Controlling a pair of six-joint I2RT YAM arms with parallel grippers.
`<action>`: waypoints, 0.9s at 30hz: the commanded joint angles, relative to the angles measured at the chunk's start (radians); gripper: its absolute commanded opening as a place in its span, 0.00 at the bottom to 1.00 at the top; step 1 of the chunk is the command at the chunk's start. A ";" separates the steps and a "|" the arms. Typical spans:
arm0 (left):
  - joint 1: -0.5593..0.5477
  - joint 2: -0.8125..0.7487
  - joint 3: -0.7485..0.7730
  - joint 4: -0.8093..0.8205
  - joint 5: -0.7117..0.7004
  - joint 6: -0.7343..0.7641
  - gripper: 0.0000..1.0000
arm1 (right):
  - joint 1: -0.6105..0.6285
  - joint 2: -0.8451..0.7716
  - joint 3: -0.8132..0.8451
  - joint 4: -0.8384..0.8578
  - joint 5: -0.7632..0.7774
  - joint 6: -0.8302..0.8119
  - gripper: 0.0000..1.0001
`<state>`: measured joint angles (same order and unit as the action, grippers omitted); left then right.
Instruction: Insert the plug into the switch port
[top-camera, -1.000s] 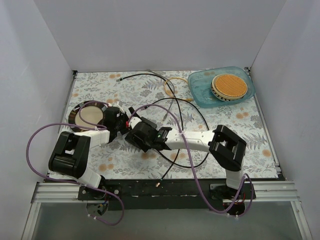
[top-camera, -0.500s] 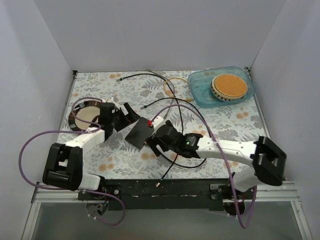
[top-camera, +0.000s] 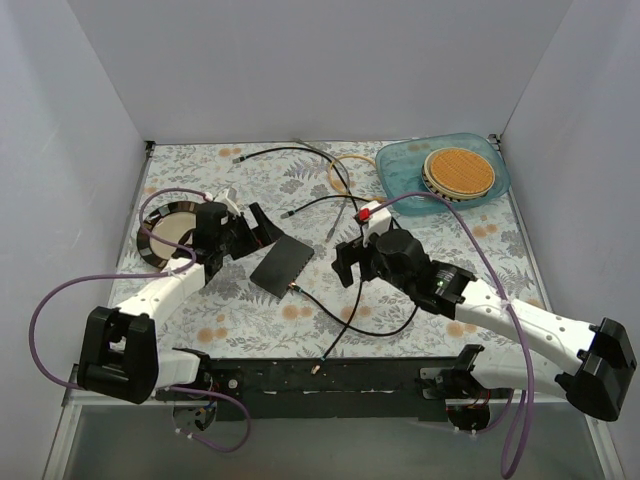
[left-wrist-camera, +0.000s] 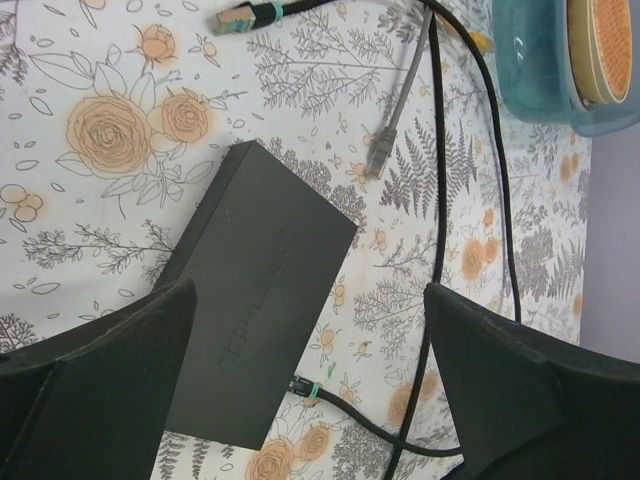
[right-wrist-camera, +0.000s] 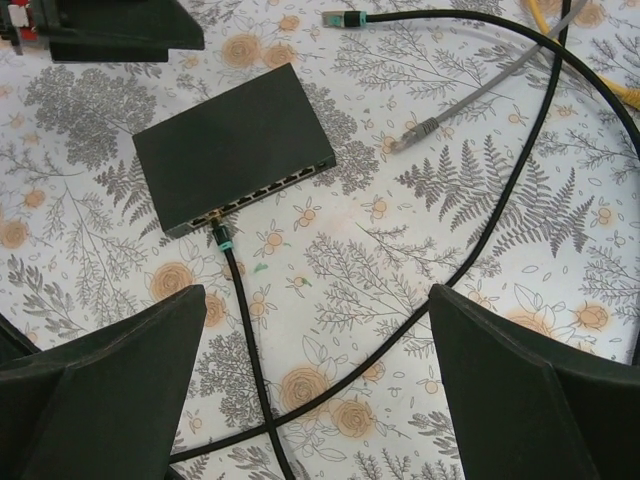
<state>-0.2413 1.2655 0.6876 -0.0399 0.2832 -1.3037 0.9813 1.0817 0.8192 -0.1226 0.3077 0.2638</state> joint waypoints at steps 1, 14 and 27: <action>-0.058 -0.034 0.035 -0.046 0.019 0.032 0.98 | -0.050 -0.045 -0.026 0.012 -0.048 0.029 0.99; -0.254 -0.133 -0.029 -0.117 -0.052 0.073 0.90 | -0.159 -0.068 -0.045 -0.022 -0.085 0.040 0.98; -0.359 0.045 0.078 -0.040 -0.314 0.119 0.90 | -0.185 -0.089 -0.045 -0.061 -0.078 0.066 0.98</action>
<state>-0.5980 1.2110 0.6601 -0.1345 0.0959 -1.2316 0.8040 1.0050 0.7368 -0.1738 0.2253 0.3187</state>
